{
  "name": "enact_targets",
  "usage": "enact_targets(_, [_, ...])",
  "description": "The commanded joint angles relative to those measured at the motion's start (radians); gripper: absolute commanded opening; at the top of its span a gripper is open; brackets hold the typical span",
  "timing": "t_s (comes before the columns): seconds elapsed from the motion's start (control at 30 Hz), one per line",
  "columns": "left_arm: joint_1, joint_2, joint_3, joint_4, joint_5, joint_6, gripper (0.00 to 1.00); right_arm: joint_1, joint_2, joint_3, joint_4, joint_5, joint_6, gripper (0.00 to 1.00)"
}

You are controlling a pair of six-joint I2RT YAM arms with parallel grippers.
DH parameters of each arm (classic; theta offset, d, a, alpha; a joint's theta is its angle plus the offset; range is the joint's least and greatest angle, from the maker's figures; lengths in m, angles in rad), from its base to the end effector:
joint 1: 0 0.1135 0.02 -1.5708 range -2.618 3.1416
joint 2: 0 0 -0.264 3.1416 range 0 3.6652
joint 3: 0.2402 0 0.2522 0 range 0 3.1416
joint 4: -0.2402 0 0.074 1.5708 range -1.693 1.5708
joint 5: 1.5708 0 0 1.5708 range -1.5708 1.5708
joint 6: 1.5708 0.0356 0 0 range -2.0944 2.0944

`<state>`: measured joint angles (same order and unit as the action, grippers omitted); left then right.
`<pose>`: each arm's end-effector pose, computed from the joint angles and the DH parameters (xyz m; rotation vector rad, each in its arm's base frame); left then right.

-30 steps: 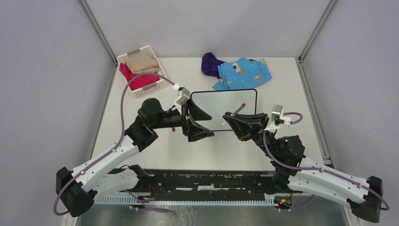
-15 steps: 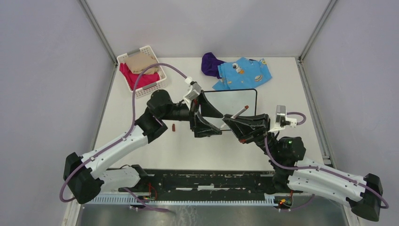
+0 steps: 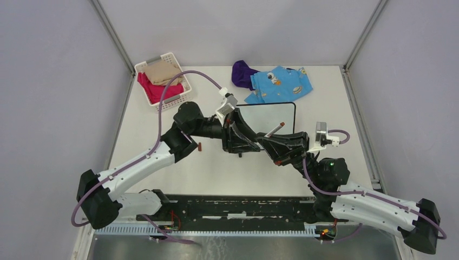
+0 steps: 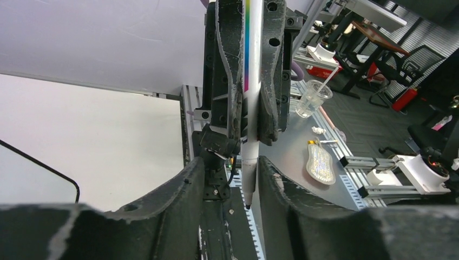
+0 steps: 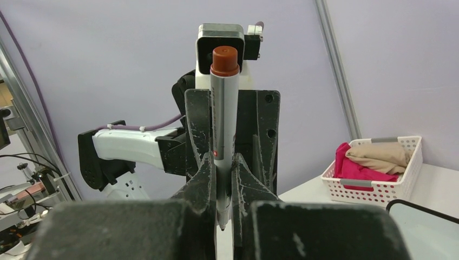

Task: Write a sentence on the whiteboard
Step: Adjust the whiteboard marker.

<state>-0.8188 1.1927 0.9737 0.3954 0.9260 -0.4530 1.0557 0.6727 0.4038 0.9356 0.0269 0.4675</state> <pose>0.1627 -0.2156 0.3809 1.1258 1.2825 -1.6282 0.0756 0.1316 0.3385 -0.2608 0.9557 1.3977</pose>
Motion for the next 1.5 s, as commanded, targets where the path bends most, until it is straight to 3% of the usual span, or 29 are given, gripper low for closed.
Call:
enact_targets(0.0, [-0.014, -0.002, 0.042, 0.034, 0.028, -0.028, 0.42, 0.0, -0.006, -0.002, 0.06, 0.009, 0.007, 0.0])
enact_targets(0.1, [-0.017, -0.001, 0.048, 0.015, 0.015, -0.02, 0.29, -0.001, -0.004, -0.003, 0.056, 0.008, 0.007, 0.0])
enact_targets(0.23, [-0.019, 0.0, 0.06, -0.018, 0.006, -0.001, 0.03, -0.001, -0.007, -0.004, 0.039, 0.012, 0.008, 0.0])
enact_targets(0.3, [-0.019, -0.004, 0.066, -0.064, -0.002, 0.026, 0.02, 0.0, -0.015, 0.008, -0.005, 0.014, 0.01, 0.02])
enact_targets(0.43, [-0.019, -0.031, 0.071, -0.216, -0.044, 0.125, 0.02, -0.001, -0.056, 0.078, -0.255, 0.049, -0.006, 0.59])
enact_targets(0.53, [-0.019, -0.058, 0.074, -0.347, -0.074, 0.213, 0.02, 0.0, -0.087, 0.185, -0.493, 0.055, -0.063, 0.87])
enact_targets(0.57, [-0.019, -0.067, 0.075, -0.382, -0.077, 0.242, 0.02, -0.001, -0.092, 0.233, -0.587, 0.053, -0.084, 0.9])
enact_targets(0.77, [-0.019, -0.134, 0.058, -0.565, -0.078, 0.407, 0.02, -0.002, -0.049, 0.516, -1.067, 0.005, -0.193, 0.92])
enact_targets(0.9, [-0.019, -0.152, 0.057, -0.557, -0.049, 0.434, 0.02, 0.0, -0.001, 0.611, -1.214, -0.02, -0.208, 0.86])
enact_targets(1.27, [-0.02, -0.161, 0.12, -0.641, -0.018, 0.506, 0.02, -0.002, 0.059, 0.679, -1.318, -0.055, -0.17, 0.76])
enact_targets(1.47, [-0.023, -0.161, 0.157, -0.72, -0.034, 0.548, 0.02, -0.003, 0.093, 0.679, -1.293, -0.117, -0.138, 0.57])
